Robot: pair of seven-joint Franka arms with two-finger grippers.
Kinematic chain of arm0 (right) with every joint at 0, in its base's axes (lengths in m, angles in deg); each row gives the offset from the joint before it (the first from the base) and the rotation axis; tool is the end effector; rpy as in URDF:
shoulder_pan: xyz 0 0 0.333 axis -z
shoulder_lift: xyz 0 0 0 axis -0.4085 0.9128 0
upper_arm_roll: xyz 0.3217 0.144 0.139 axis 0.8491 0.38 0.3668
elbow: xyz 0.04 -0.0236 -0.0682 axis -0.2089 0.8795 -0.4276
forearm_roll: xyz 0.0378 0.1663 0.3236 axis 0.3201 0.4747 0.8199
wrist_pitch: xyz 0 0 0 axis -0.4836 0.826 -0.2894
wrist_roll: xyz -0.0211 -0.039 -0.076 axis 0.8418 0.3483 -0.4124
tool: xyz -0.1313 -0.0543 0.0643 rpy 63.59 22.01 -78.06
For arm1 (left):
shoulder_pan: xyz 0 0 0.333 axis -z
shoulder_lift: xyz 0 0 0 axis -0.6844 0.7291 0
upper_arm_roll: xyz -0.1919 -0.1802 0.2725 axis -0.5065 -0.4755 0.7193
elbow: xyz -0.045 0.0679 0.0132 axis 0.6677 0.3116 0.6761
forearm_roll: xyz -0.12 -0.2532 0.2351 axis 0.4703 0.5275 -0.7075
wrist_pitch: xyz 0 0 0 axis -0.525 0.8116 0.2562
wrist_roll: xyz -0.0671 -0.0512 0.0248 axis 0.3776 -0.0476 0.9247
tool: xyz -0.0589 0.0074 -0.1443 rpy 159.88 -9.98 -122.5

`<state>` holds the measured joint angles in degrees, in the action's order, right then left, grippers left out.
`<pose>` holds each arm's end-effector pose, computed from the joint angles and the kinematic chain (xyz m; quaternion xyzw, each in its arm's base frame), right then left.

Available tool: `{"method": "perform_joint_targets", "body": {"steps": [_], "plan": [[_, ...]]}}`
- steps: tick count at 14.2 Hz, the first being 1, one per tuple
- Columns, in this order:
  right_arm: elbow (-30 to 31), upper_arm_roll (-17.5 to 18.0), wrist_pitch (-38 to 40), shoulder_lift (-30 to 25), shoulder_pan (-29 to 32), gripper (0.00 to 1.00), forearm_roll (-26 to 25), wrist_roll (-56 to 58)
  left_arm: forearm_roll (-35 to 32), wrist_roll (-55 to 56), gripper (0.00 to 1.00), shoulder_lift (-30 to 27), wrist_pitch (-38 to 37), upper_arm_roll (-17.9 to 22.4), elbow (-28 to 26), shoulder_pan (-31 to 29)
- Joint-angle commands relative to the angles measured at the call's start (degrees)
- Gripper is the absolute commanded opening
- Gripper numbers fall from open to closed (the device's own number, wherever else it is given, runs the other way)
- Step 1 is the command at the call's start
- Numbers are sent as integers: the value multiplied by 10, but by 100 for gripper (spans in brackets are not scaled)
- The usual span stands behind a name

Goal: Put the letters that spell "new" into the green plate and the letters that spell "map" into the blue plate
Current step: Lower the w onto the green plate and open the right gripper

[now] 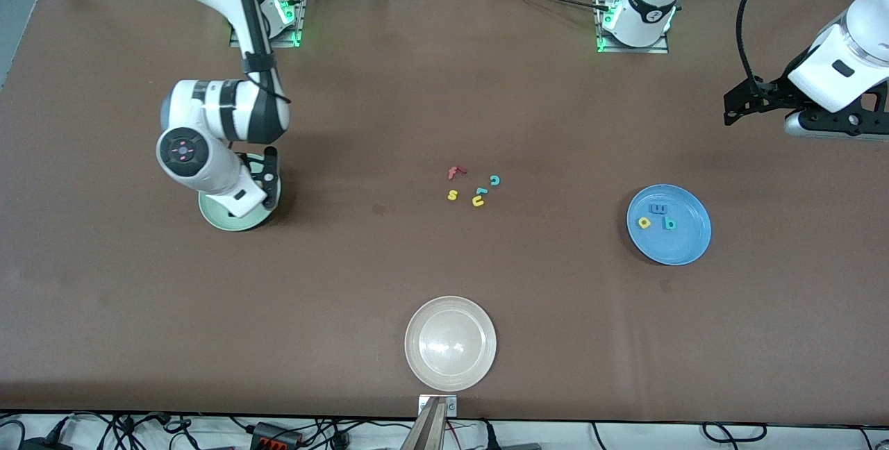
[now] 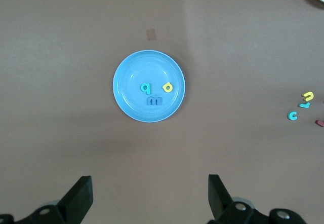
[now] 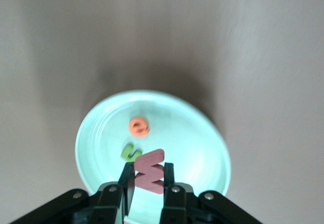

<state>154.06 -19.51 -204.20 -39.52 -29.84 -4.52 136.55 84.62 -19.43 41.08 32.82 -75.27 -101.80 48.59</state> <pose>0.5637 0.1175 0.2958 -0.7018 -0.6994 0.1353 0.0011 0.5055 -0.0318 0.6059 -0.9994 0.0249 0.0213 0.0095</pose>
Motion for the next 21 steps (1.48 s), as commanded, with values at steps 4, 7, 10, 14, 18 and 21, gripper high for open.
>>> {"method": "perform_joint_targets", "body": {"steps": [4, 7, 10, 14, 18, 21], "plan": [[47, 5, 16, 4, 18, 0, 4, 11, 6, 6, 100, -9, 3, 2, -8, 5], [65, 5, 12, 6, 51, 0, 4, 25, 6, 6, 100, -9, 4, 2, -8, 5], [65, 6, -7, 17, 58, 0, 4, 26, 6, 6, 100, -9, 3, 2, -8, 5], [64, 18, -43, 32, 60, 0, 9, 25, 7, 6, 100, -9, 4, 2, -8, 5], [64, 25, -72, 46, 68, 7, 11, 26, 6, 6, 100, -9, 5, 2, -7, 5], [61, 30, -66, 43, 70, 100, 32, 24, 7, 6, 100, -9, 5, 2, -7, 5]]}}
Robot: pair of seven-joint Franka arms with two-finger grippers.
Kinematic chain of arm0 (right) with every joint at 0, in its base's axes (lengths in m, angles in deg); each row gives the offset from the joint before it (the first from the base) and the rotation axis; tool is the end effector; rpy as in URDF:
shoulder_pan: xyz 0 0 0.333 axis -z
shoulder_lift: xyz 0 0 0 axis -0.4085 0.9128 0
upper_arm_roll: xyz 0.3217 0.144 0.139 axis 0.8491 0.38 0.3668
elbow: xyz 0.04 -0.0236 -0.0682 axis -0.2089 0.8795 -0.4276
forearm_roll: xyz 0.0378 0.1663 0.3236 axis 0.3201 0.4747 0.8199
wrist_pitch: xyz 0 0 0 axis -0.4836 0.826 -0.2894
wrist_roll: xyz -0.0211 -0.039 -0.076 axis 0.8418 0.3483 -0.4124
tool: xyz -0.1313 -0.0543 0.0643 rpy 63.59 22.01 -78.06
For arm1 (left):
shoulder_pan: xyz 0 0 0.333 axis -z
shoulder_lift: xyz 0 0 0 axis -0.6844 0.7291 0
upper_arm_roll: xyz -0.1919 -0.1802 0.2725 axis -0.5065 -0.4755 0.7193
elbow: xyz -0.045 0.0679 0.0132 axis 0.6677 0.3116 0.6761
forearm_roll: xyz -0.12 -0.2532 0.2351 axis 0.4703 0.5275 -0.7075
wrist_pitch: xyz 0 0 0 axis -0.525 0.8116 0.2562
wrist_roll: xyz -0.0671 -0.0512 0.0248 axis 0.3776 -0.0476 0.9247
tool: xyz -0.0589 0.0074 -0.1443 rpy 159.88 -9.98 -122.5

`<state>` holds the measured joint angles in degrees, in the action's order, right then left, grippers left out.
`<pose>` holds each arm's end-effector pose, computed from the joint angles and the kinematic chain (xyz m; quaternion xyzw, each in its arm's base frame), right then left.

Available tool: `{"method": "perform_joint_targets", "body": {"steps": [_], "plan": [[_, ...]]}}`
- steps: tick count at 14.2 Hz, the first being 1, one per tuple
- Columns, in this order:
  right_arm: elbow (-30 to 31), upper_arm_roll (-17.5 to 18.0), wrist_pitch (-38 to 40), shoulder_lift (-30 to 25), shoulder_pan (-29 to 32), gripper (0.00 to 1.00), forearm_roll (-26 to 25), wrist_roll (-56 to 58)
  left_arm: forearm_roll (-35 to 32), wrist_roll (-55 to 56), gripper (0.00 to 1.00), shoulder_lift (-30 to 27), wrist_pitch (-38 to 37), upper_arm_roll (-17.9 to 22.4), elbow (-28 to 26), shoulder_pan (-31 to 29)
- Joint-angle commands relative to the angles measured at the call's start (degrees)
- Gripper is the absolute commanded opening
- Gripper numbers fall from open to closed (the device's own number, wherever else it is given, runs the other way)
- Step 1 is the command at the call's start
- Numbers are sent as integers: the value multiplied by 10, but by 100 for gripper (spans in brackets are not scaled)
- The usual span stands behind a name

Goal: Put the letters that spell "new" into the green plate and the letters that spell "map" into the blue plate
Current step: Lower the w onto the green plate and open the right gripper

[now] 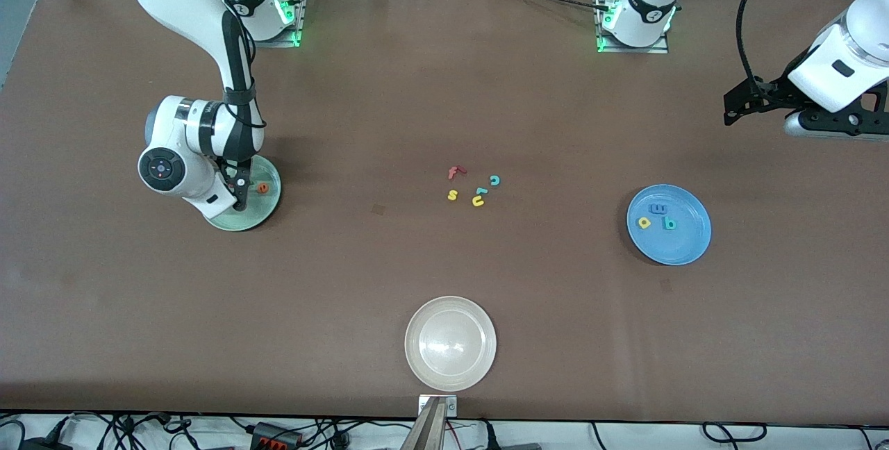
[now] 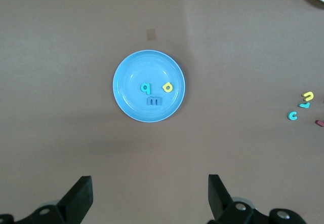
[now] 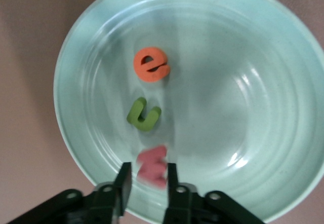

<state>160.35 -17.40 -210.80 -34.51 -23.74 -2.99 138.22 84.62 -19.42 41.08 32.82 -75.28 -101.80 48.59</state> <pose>0.5451 0.0539 0.2229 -0.7255 -0.6660 0.1734 0.0098 0.5055 -0.0319 0.6059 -0.9994 0.0249 0.0212 0.0095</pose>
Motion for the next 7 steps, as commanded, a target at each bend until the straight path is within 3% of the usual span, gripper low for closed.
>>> {"method": "perform_joint_targets", "body": {"steps": [1, 5, 7], "plan": [[-2, 9, 0, -9, 7, 100, 17, 8, 7, 6, 100, -9, 5, 2, -7, 5], [-11, 9, 1, -15, 16, 100, 23, 6, 8, 6, 100, -9, 5, 2, -7, 5], [-23, 9, 5, -15, 28, 100, 62, 6, 8, 6, 100, -9, 5, 2, -7, 6]]}}
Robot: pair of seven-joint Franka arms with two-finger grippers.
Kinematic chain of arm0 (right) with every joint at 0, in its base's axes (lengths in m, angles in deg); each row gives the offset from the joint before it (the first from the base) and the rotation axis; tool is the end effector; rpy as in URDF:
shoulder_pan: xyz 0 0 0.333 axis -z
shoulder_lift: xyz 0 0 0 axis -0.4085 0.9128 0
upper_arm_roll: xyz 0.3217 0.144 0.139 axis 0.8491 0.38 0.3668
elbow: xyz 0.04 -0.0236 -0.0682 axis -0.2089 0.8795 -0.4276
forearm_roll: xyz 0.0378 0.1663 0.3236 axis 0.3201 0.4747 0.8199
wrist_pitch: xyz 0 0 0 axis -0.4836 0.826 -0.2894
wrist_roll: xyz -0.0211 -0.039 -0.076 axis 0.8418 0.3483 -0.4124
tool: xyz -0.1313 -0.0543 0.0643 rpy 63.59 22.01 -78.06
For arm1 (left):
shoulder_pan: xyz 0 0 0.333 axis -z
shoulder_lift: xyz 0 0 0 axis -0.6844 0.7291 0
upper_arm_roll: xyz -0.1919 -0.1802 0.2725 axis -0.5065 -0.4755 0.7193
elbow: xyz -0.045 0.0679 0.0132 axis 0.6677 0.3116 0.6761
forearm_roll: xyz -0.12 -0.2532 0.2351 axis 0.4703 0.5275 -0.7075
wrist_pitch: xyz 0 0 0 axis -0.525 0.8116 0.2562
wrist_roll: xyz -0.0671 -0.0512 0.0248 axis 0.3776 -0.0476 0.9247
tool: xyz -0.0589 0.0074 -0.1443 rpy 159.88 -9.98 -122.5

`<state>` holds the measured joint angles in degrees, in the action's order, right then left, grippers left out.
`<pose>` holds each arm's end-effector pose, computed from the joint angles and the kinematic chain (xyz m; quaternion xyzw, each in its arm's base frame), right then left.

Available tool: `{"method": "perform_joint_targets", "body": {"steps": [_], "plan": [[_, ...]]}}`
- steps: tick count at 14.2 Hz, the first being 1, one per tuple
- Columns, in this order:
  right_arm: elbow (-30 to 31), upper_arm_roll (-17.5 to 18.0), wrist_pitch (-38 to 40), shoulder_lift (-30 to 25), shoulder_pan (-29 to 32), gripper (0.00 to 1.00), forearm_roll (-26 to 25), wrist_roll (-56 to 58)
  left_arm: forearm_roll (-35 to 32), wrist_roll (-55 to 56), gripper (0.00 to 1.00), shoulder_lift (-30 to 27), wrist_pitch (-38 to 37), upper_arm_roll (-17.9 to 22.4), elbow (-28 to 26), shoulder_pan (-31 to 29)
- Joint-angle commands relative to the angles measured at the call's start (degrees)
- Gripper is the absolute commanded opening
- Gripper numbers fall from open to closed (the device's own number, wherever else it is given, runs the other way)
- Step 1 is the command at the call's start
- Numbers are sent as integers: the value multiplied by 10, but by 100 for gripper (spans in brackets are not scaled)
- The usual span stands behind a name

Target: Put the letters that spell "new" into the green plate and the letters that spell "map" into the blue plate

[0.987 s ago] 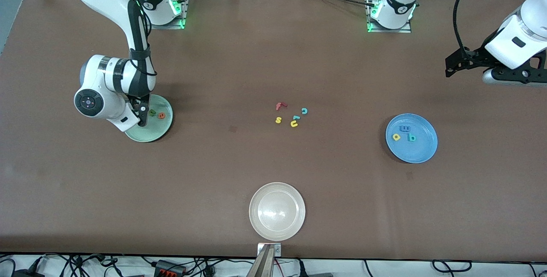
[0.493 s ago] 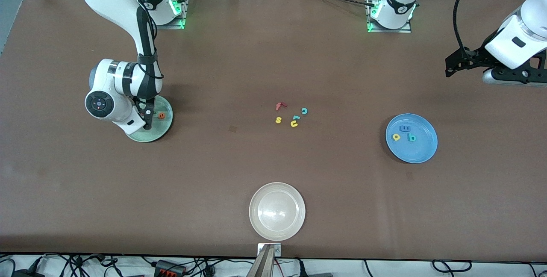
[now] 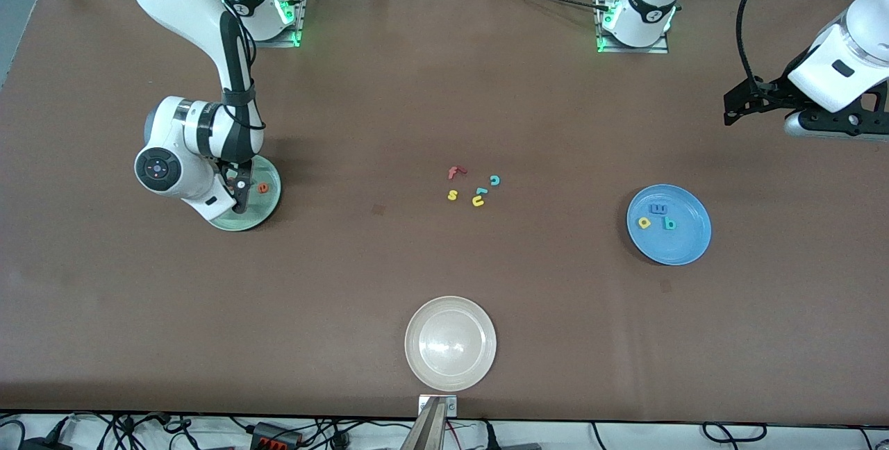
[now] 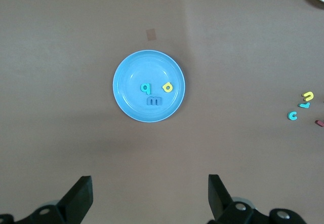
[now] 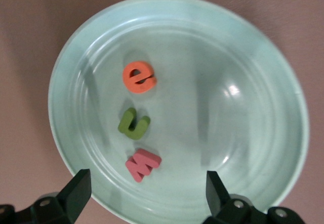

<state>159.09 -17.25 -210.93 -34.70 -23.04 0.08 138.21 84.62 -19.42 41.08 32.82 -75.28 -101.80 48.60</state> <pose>0.5552 0.0565 0.2294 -0.7416 -0.6543 0.1470 0.0157 0.5055 -0.0320 0.6059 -0.9994 0.0249 0.0212 0.0095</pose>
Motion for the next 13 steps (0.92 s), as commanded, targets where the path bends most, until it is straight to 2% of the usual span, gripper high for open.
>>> {"method": "perform_joint_targets", "body": {"steps": [1, 4, 6, 10, 13], "plan": [[-17, 8, 14, -11, 26, 100, 56, 6, 8, 6, 100, -9, 5, 2, -7, 6], [-45, 7, 38, -10, 29, 100, 102, -2, 8, 6, 100, -9, 5, 2, -7, 6], [-59, 7, 46, -8, 37, 100, 139, -50, 8, 6, 100, -9, 5, 2, -7, 6], [-70, 10, 60, -32, 39, 100, 137, -232, 8, 6, 100, -9, 5, 1, -7, 6], [-84, 37, 72, -52, 43, 100, 128, -398, 8, 6, 100, -9, 5, -2, -7, 6]]}}
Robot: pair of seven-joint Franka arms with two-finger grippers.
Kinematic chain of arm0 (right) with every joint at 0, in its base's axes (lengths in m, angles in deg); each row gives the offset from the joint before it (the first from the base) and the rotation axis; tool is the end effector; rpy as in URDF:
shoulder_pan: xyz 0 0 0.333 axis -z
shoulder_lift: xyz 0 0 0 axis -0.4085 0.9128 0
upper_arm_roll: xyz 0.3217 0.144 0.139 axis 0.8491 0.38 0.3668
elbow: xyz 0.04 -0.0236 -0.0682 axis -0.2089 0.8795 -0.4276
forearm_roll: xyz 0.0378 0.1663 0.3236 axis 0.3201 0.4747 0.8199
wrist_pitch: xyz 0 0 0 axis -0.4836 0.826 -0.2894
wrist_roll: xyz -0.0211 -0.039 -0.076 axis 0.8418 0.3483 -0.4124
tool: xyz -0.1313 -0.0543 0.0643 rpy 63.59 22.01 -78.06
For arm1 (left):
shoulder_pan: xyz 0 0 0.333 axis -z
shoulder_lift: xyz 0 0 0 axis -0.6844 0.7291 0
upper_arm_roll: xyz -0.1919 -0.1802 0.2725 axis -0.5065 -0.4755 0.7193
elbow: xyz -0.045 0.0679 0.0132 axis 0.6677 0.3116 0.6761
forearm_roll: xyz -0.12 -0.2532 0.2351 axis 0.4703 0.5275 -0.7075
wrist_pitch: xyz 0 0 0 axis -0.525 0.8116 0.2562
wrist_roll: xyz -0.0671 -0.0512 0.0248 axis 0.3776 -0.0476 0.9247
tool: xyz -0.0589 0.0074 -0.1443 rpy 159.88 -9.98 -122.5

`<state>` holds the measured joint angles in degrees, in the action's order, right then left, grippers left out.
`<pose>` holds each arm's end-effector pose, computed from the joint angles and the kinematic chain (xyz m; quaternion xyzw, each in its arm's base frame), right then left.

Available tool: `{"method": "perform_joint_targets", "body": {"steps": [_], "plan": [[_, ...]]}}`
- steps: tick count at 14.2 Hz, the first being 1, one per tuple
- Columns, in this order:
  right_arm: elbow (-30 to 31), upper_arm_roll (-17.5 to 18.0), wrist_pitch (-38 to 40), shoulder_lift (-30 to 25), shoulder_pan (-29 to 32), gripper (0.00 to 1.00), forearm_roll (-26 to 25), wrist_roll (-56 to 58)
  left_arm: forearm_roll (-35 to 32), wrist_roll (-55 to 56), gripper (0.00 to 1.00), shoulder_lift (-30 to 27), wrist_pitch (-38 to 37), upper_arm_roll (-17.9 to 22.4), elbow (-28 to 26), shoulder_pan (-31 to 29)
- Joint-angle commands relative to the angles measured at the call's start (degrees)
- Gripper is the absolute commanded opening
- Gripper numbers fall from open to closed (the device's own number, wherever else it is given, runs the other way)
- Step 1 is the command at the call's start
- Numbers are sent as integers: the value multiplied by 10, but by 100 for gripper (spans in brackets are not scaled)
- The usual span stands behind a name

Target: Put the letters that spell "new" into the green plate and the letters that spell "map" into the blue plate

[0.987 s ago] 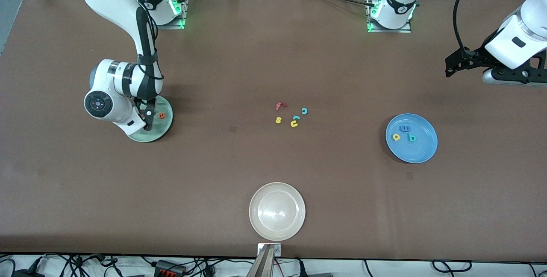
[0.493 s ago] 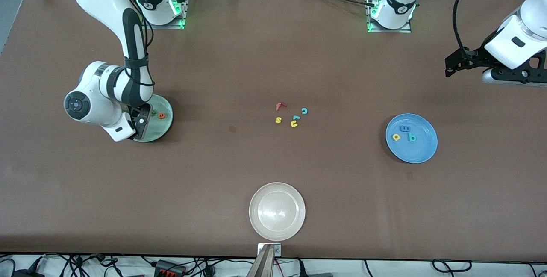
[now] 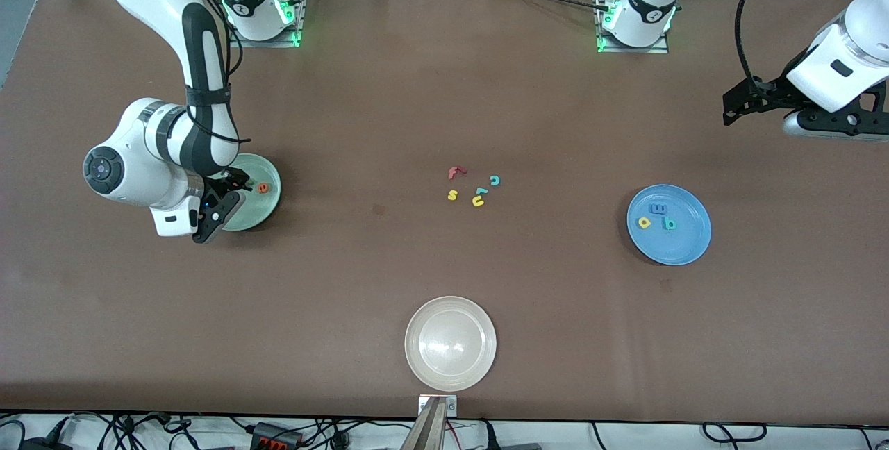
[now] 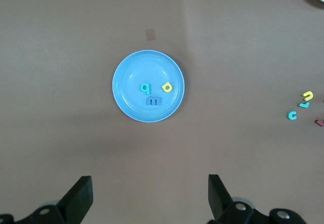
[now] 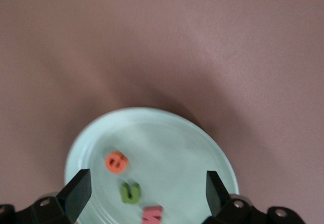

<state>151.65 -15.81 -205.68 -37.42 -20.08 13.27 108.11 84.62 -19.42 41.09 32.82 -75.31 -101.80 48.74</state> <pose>0.5950 0.0855 0.2811 -0.9193 -0.3839 0.0510 0.0696 0.5055 -0.0335 0.6059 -0.9994 0.0264 0.0213 0.0096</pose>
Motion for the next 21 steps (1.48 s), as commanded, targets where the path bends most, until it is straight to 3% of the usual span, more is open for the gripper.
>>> {"method": "perform_joint_targets", "body": {"steps": [1, 5, 10, 13, 17, 21], "plan": [[-17, 27, 28, -26, 13, 100, -4, -136, 8, 7, 100, -9, 4, -4, -7, 3], [-44, 56, 47, -35, 23, 100, -21, -283, 8, 7, 100, -9, 4, -5, -7, 3], [-70, 163, 57, -83, 92, 100, -111, -465, 8, 7, 100, -9, 5, -5, -7, 3], [-146, 212, 142, -101, 142, 100, -168, -555, 8, 7, 100, -9, 5, -5, -7, 3], [-250, 230, 262, -114, 185, 100, -239, -588, 8, 7, 100, -9, 4, -5, -7, 3], [-284, 249, 311, -151, 242, 100, -245, -591, 9, 7, 100, -9, 5, -5, -7, 3]]}}
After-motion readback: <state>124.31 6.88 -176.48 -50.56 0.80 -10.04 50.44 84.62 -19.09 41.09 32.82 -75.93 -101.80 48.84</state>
